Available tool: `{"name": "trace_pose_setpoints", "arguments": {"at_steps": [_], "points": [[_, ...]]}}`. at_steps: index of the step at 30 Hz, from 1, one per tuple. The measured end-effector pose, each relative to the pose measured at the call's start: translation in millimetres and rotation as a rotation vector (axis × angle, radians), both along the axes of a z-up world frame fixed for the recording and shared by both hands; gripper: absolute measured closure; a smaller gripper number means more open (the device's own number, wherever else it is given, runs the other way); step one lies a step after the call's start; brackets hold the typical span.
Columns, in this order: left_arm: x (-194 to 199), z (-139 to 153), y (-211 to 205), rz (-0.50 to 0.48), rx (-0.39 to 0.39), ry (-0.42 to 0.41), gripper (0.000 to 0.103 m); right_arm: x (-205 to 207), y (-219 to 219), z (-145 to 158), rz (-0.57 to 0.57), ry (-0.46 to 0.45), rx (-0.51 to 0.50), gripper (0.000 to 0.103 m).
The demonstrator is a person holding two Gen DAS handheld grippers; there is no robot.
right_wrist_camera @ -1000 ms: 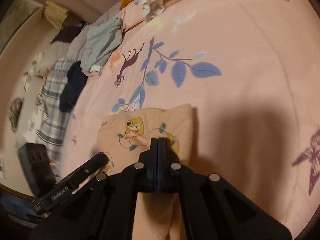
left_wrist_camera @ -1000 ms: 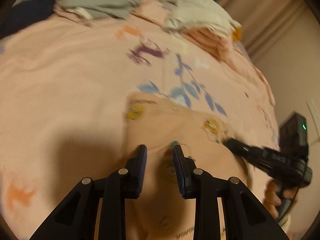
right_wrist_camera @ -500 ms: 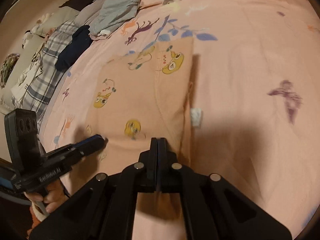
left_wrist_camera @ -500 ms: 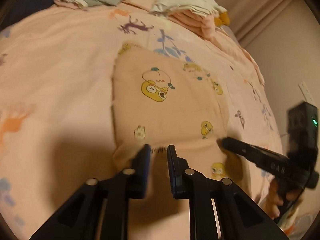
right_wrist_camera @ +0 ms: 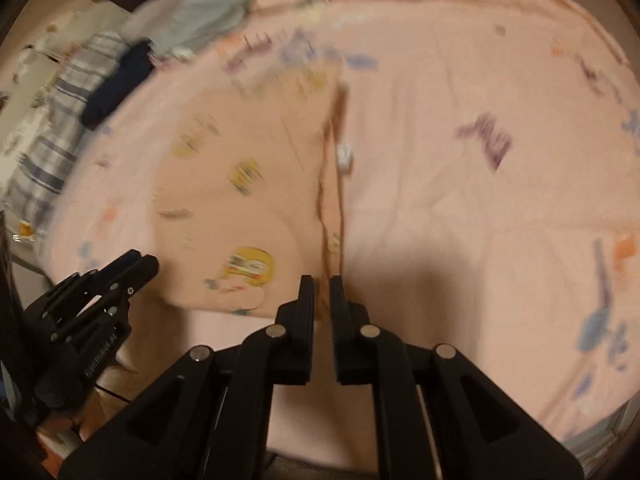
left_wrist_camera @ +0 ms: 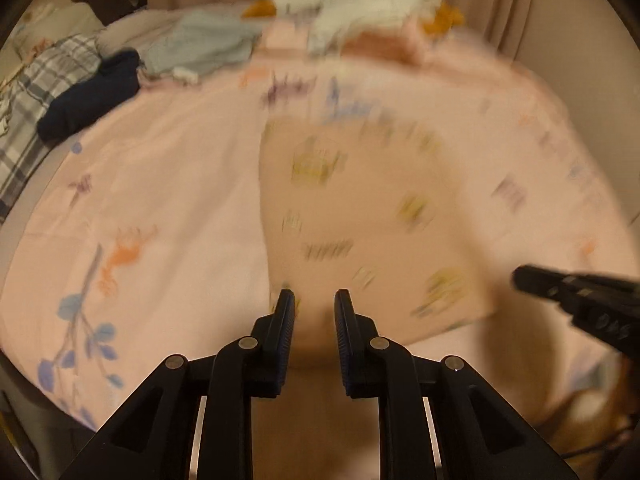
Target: Fold small clothes
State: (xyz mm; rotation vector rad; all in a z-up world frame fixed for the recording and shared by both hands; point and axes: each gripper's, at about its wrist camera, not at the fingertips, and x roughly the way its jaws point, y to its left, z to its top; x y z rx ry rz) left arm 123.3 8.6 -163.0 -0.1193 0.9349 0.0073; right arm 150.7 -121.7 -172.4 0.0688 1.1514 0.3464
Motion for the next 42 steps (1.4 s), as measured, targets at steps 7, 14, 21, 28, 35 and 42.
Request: {"name": "trace_pose_setpoints", "arguments": {"at_steps": [7,14,21,28,35,42], "points": [[-42.2,114.3,11.7,0.114,0.050,-0.282,0.019,-40.7,-25.4,102.7,-0.063,-0.215,0.189,0.018],[-56.2,93.2,15.0,0.094,-0.103,-0.241,0.001,-70.7,-16.2,107.4,-0.019,-0.245,0.171,0.004],[-66.5,93.2,1.8,0.086,-0.005,-0.238,0.001,-73.7,-7.3,106.3,0.014,-0.237,0.158,0.004],[-71.0,89.5,7.0,0.098,-0.006,-0.225,0.001,-77.8,-6.0,108.6,0.010,-0.254,0.149,0.004],[-72.1,87.4,14.7,0.127,-0.027,-0.221,0.001,-76.5,-5.6,103.3,-0.010,-0.239,0.132,0.004],[-76.0,90.4,13.3,0.144,0.010,-0.253,0.001,-74.2,-10.2,101.9,-0.061,-0.246,0.108,0.004]]}}
